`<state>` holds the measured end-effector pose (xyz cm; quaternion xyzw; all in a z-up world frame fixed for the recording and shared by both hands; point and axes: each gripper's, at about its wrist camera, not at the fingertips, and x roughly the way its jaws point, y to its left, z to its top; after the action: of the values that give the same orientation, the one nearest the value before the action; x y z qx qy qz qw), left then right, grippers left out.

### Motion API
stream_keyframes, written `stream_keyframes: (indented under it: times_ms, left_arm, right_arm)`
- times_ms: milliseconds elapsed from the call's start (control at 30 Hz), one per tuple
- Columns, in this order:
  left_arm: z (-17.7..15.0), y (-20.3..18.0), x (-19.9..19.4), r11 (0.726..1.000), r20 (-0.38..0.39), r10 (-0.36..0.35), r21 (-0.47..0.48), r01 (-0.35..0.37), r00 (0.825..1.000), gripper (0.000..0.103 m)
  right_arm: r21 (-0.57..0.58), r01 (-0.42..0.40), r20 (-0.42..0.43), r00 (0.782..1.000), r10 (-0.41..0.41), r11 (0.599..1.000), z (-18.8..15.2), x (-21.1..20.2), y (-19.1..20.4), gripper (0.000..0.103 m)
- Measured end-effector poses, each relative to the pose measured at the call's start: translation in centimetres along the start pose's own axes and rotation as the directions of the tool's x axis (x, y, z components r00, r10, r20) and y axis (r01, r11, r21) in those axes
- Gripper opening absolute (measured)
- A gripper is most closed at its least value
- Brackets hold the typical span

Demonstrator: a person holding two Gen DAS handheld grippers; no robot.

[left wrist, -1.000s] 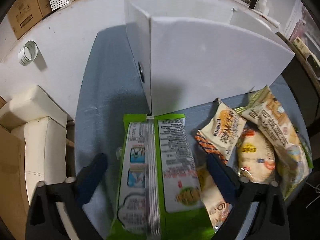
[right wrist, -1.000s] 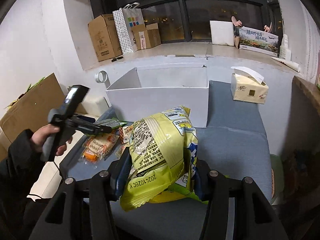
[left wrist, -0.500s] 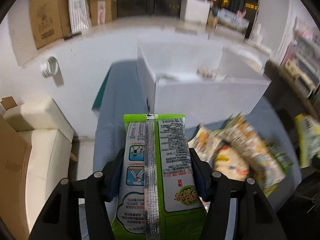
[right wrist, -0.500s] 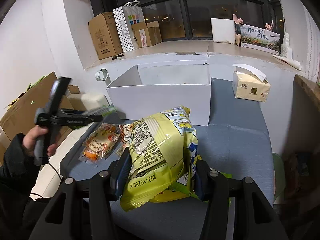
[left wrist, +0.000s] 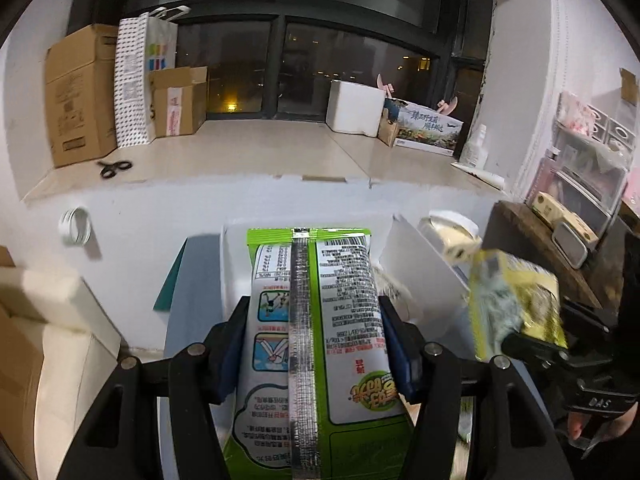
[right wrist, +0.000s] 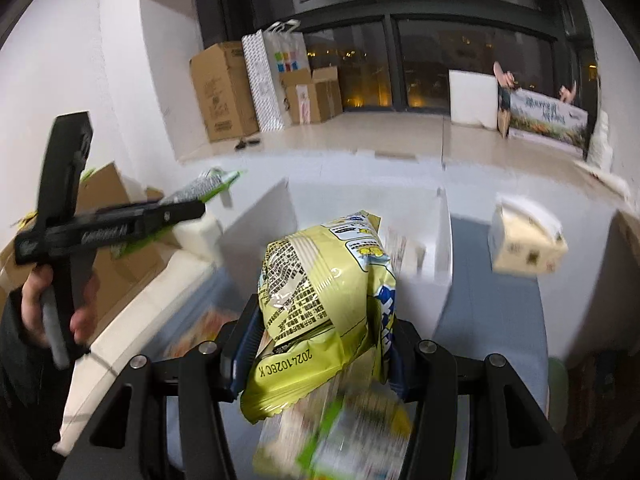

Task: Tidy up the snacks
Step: 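Grasp the green wafer pack with the left tool while the right carries the yellow bag, then release both packs into the white box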

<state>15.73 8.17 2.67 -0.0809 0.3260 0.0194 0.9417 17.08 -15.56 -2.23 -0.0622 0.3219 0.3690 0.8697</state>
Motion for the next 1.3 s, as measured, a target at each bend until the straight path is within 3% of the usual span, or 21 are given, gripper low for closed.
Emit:
stream_keyframes:
  times_ms: [133, 267, 367, 400, 467, 567, 700, 833, 967, 1300]
  left_arm:
    - [2.8, -0.2, 5.0, 1.000, -0.057, 0.015, -0.006, -0.016, 0.998, 0.065]
    - [3.8, 0.2, 10.1, 0.998, -0.113, 0.042, -0.039, -0.046, 0.993, 0.066]
    - [3.6, -0.1, 12.5, 0.998, -0.147, 0.045, -0.039, -0.051, 0.988, 0.087]
    - [3.5, -0.2, 13.4, 0.998, -0.170, 0.023, -0.050, -0.032, 0.985, 0.103]
    - [3.3, -0.2, 13.7, 0.997, -0.168, -0.013, -0.074, 0.000, 0.986, 0.103]
    - [2.7, -0.6, 13.8, 0.998, -0.174, -0.010, -0.067, -0.002, 0.985, 0.103]
    - [2.5, -0.9, 13.3, 0.999, -0.166, 0.017, -0.040, -0.024, 0.986, 0.103]
    - [2.5, -0.8, 12.3, 0.999, -0.160, 0.004, -0.043, -0.011, 0.987, 0.103]
    - [2.4, -1.1, 10.3, 0.999, -0.138, 0.037, 0.012, -0.036, 0.990, 0.103]
    - [-1.4, -0.5, 0.5, 0.990, -0.154, 0.037, 0.141, -0.015, 0.987, 0.103]
  right_arm:
    - [0.048, 0.026, -0.020, 0.999, -0.025, 0.999, 5.5, 4.9, -2.7, 0.058]
    - [0.071, 0.104, -0.084, 0.992, -0.097, 0.992, 8.4, 9.7, -5.7, 0.058]
    - [0.093, 0.144, -0.134, 0.982, -0.131, 0.985, 9.2, 12.1, -7.9, 0.062]
    - [0.103, 0.154, -0.157, 0.978, -0.137, 0.983, 9.2, 12.7, -8.5, 0.063]
    - [0.135, 0.174, -0.207, 0.968, -0.144, 0.975, 9.2, 13.8, -9.8, 0.089]
    - [0.175, 0.187, -0.183, 0.971, -0.155, 0.967, 8.8, 13.2, -10.7, 0.094]
    - [0.161, 0.174, -0.142, 0.978, -0.151, 0.972, 8.4, 11.8, -10.7, 0.103]
    - [0.146, 0.147, -0.107, 0.986, -0.132, 0.978, 8.5, 10.6, -10.0, 0.103]
    - [0.118, 0.144, -0.085, 0.987, -0.134, 0.983, 8.4, 9.7, -9.1, 0.103]
    - [0.099, 0.020, 0.029, 0.999, -0.023, 0.995, 4.5, 1.6, -5.1, 0.103]
